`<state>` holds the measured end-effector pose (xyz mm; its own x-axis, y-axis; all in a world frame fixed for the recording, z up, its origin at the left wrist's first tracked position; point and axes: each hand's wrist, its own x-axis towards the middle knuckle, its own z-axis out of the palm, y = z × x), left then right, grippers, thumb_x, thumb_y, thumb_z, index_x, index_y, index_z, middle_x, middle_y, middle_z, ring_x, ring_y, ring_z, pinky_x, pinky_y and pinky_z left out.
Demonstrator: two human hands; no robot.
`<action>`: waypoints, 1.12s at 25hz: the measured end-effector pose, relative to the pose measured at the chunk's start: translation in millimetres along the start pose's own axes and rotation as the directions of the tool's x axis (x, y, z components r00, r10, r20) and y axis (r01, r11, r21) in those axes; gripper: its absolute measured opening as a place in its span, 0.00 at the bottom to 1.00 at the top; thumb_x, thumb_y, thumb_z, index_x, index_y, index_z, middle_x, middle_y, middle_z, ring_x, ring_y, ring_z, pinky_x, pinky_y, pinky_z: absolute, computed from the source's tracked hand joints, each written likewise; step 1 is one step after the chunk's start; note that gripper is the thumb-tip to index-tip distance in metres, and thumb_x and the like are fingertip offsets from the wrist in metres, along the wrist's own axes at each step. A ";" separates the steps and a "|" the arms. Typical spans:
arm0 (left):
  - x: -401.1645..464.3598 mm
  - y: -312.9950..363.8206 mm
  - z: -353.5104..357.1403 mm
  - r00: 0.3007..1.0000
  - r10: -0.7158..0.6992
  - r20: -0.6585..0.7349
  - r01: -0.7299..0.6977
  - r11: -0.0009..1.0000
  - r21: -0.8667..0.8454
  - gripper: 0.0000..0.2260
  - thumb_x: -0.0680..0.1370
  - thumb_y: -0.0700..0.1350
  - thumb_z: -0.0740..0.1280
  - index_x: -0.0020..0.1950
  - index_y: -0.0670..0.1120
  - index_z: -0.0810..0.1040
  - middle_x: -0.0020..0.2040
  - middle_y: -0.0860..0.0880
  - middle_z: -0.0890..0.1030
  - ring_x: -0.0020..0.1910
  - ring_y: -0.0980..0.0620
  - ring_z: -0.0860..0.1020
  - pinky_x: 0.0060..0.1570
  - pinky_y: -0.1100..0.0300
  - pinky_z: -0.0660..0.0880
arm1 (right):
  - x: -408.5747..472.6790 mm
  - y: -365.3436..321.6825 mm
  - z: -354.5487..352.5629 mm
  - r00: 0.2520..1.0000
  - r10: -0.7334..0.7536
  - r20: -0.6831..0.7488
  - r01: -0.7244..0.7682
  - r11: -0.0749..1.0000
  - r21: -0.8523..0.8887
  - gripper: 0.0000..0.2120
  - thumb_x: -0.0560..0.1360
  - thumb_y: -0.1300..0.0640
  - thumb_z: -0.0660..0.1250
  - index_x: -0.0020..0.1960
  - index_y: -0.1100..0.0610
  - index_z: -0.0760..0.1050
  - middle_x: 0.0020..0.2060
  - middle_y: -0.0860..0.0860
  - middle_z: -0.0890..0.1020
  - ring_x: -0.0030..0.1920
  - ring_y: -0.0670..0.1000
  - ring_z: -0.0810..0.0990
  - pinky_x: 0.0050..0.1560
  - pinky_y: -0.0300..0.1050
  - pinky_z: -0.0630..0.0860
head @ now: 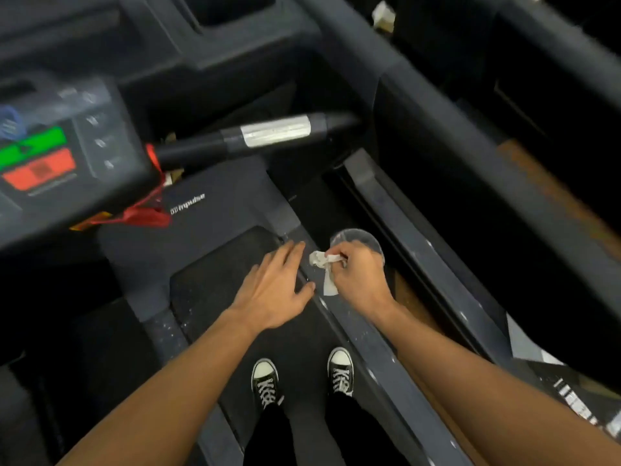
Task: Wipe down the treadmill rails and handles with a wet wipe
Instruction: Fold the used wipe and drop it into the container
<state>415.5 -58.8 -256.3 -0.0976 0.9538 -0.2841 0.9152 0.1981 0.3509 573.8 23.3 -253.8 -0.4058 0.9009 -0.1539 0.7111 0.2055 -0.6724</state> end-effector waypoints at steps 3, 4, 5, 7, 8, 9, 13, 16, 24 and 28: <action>19.6 -22.2 59.2 0.997 -0.002 0.080 0.000 1.000 0.014 0.35 0.78 0.61 0.60 0.80 0.49 0.51 0.80 0.47 0.56 0.74 0.43 0.64 0.66 0.42 0.69 | 12.3 55.2 45.7 0.996 0.069 0.059 -0.068 0.998 -0.014 0.10 0.75 0.68 0.64 0.50 0.59 0.82 0.45 0.53 0.83 0.45 0.47 0.79 0.42 0.22 0.66; 23.7 -28.3 76.6 0.994 -0.001 0.108 -0.001 1.000 0.025 0.35 0.78 0.61 0.60 0.80 0.49 0.50 0.80 0.46 0.55 0.74 0.42 0.63 0.66 0.42 0.69 | 15.2 69.9 58.3 0.993 0.089 0.072 -0.088 0.996 -0.016 0.10 0.75 0.68 0.64 0.50 0.60 0.82 0.44 0.53 0.83 0.44 0.47 0.78 0.42 0.20 0.66; 27.0 -35.0 95.4 0.991 -0.007 0.132 0.002 0.999 0.035 0.35 0.78 0.61 0.60 0.80 0.49 0.50 0.80 0.46 0.55 0.74 0.42 0.63 0.67 0.41 0.68 | 17.7 84.4 71.8 0.991 0.108 0.078 -0.106 0.994 -0.018 0.10 0.75 0.68 0.63 0.50 0.60 0.82 0.42 0.53 0.82 0.43 0.48 0.78 0.41 0.20 0.66; 38.1 -47.4 134.7 0.989 -0.003 0.150 -0.003 0.999 0.036 0.36 0.78 0.61 0.60 0.80 0.48 0.49 0.79 0.46 0.55 0.74 0.42 0.63 0.66 0.41 0.69 | 25.9 115.0 98.0 0.989 0.129 0.075 -0.128 0.991 -0.028 0.10 0.75 0.68 0.63 0.50 0.61 0.82 0.41 0.52 0.82 0.41 0.48 0.79 0.38 0.20 0.67; 43.1 -52.7 153.4 0.987 0.002 0.162 -0.008 0.999 0.037 0.36 0.78 0.61 0.60 0.79 0.48 0.50 0.79 0.46 0.55 0.74 0.42 0.63 0.66 0.41 0.69 | 28.8 129.5 110.4 0.987 0.146 0.064 -0.144 0.989 -0.030 0.10 0.76 0.68 0.63 0.50 0.61 0.82 0.41 0.53 0.82 0.39 0.47 0.78 0.37 0.21 0.67; 49.3 -57.8 171.4 0.984 0.005 0.176 -0.012 0.999 0.043 0.35 0.78 0.61 0.60 0.79 0.48 0.50 0.79 0.46 0.55 0.74 0.42 0.63 0.66 0.40 0.69 | 32.7 143.0 121.4 0.987 0.156 0.047 -0.154 0.988 -0.030 0.10 0.76 0.68 0.63 0.50 0.61 0.82 0.41 0.53 0.83 0.37 0.45 0.77 0.36 0.21 0.68; 84.3 -75.1 245.0 0.979 0.009 0.204 -0.021 0.998 0.056 0.36 0.79 0.62 0.59 0.80 0.47 0.50 0.80 0.45 0.54 0.75 0.42 0.61 0.66 0.40 0.67 | 50.6 206.8 169.4 0.980 0.198 0.025 -0.197 0.979 -0.054 0.11 0.75 0.68 0.62 0.50 0.60 0.82 0.42 0.54 0.83 0.38 0.47 0.76 0.34 0.22 0.68; 122.2 -81.6 292.6 0.977 0.033 0.209 -0.047 0.997 0.062 0.36 0.79 0.62 0.59 0.80 0.47 0.49 0.80 0.44 0.53 0.76 0.42 0.60 0.67 0.41 0.66 | 68.6 256.3 200.6 0.973 0.229 0.023 -0.227 0.971 -0.073 0.11 0.75 0.68 0.62 0.52 0.61 0.82 0.44 0.55 0.83 0.41 0.48 0.76 0.35 0.25 0.68; 245.8 -70.0 388.6 0.976 0.126 0.179 -0.137 0.989 0.055 0.36 0.80 0.63 0.57 0.80 0.47 0.48 0.80 0.43 0.51 0.75 0.41 0.61 0.69 0.41 0.65 | 140.7 378.1 242.2 0.957 0.287 -0.042 -0.290 0.953 -0.092 0.12 0.76 0.67 0.62 0.54 0.60 0.81 0.46 0.53 0.83 0.48 0.51 0.80 0.46 0.39 0.72; 300.8 -77.6 415.5 0.973 0.168 0.156 -0.183 0.979 0.089 0.35 0.80 0.62 0.57 0.80 0.46 0.48 0.80 0.42 0.51 0.74 0.40 0.61 0.67 0.41 0.68 | 182.6 427.3 253.1 0.947 0.293 -0.131 -0.312 0.938 -0.150 0.12 0.74 0.68 0.61 0.50 0.60 0.82 0.41 0.51 0.81 0.47 0.52 0.77 0.38 0.30 0.68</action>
<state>477.6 118.9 -739.7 0.1197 0.9266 -0.3565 0.9485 -0.0008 0.3166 658.3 178.8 -752.5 -0.1005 0.9634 -0.2484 0.8798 -0.0305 -0.4744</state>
